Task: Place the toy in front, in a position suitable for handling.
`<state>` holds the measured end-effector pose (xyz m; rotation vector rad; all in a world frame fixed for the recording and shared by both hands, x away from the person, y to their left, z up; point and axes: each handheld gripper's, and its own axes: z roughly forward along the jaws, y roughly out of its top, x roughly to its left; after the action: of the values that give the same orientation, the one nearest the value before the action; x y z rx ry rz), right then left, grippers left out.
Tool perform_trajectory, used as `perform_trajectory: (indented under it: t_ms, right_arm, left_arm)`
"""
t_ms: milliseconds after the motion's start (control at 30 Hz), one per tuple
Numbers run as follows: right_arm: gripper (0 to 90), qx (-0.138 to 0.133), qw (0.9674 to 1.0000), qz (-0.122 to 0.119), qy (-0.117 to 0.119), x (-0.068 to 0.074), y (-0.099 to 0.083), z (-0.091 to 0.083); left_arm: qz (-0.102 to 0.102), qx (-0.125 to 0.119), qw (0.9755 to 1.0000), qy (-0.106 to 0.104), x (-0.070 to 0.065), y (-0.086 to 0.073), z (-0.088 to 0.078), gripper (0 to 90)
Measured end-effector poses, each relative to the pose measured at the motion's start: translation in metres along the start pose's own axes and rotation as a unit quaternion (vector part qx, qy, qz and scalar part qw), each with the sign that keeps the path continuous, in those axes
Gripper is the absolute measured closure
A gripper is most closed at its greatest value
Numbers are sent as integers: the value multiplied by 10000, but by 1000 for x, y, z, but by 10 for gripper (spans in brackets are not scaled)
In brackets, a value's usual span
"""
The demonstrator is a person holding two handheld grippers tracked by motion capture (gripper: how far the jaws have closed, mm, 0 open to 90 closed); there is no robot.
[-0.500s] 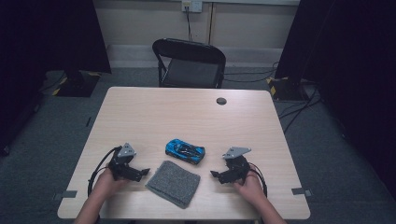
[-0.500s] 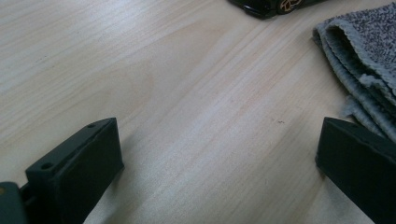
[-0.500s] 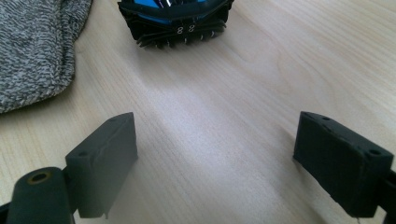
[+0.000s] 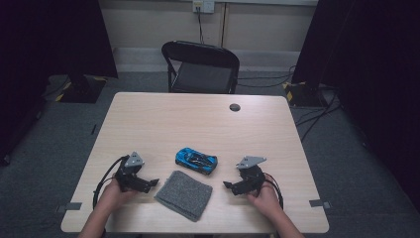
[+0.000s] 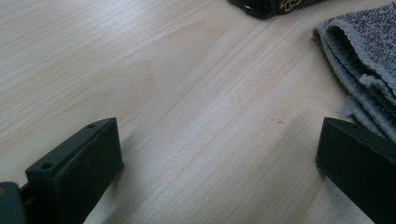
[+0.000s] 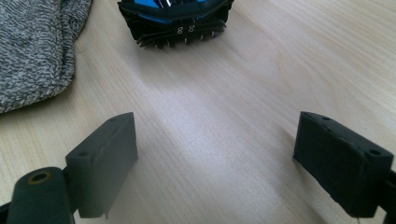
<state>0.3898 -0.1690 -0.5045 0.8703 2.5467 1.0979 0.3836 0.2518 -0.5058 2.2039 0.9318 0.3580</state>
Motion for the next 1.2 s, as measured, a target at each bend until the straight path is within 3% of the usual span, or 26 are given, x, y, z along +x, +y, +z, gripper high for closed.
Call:
perform_trajectory:
  t_ms: [533, 767, 1000, 1200]
  right_arm:
    - [128, 7, 10000, 36, -42, 2, 0, -1]
    - [145, 318, 9995, -50, 52, 2, 8, -1]
    - [147, 199, 9997, 20, 143, -2, 19, -7]
    - [143, 229, 9995, -87, 201, -3, 28, -6]
  left_arm:
    - [-1, 1, 10000, -13, 1, 0, 0, 0]
    - [-4, 0, 10000, -11, 1, 0, 0, 0]
    - [5, -1, 10000, -22, 1, 0, 0, 0]
    - [6, -2, 10000, -22, 1, 0, 0, 0]
